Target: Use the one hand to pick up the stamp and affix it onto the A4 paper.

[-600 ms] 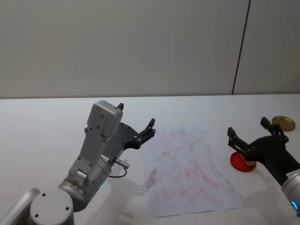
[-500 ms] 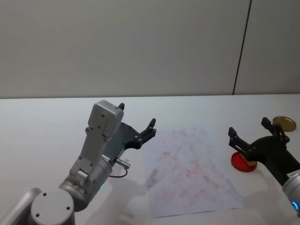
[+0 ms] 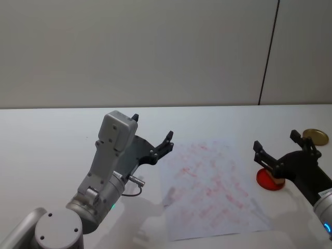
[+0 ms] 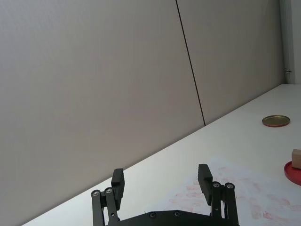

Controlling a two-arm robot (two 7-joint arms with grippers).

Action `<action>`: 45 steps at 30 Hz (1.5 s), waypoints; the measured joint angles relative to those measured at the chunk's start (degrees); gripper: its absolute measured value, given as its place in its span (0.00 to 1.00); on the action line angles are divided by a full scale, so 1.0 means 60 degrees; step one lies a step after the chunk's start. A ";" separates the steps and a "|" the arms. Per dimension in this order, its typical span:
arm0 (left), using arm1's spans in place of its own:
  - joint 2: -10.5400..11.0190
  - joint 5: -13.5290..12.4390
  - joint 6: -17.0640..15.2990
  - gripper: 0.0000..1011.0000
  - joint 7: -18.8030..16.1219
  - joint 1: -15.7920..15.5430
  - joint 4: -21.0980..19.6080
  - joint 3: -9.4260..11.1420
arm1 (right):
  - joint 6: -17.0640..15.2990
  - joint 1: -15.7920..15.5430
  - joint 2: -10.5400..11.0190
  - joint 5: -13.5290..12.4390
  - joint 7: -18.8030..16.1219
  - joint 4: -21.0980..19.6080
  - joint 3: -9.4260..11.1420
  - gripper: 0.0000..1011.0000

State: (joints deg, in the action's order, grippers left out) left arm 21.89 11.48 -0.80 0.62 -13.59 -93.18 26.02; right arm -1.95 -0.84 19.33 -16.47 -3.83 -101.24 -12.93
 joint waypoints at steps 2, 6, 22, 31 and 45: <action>0.0000 0.0000 0.0000 0.98 0.0000 0.0000 0.0000 0.0000 | 0.0000 0.0001 0.0000 0.0000 -0.0005 0.0001 0.0003 0.99; 0.0000 0.0000 0.0000 0.98 0.0000 0.0000 0.0000 0.0000 | -0.0018 0.0012 0.0006 -0.0032 -0.0032 0.0036 0.0025 0.99; 0.0000 0.0000 0.0000 0.98 0.0000 0.0000 0.0000 0.0000 | -0.0494 0.0284 0.0146 -0.0600 -0.0446 0.0803 0.0306 0.99; 0.0000 0.0000 0.0000 0.98 0.0000 0.0000 0.0000 0.0000 | -0.0734 0.0525 0.0153 -0.0685 -0.0713 0.1375 0.0381 0.99; 0.0000 0.0000 0.0000 0.98 0.0000 0.0000 0.0000 0.0000 | -0.0995 0.1012 -0.0008 -0.0480 -0.1056 0.2335 0.0339 0.99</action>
State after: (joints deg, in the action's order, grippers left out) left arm 21.89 11.48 -0.79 0.63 -13.59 -93.18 26.02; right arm -7.92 5.23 19.28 -19.34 -10.16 -87.22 -10.90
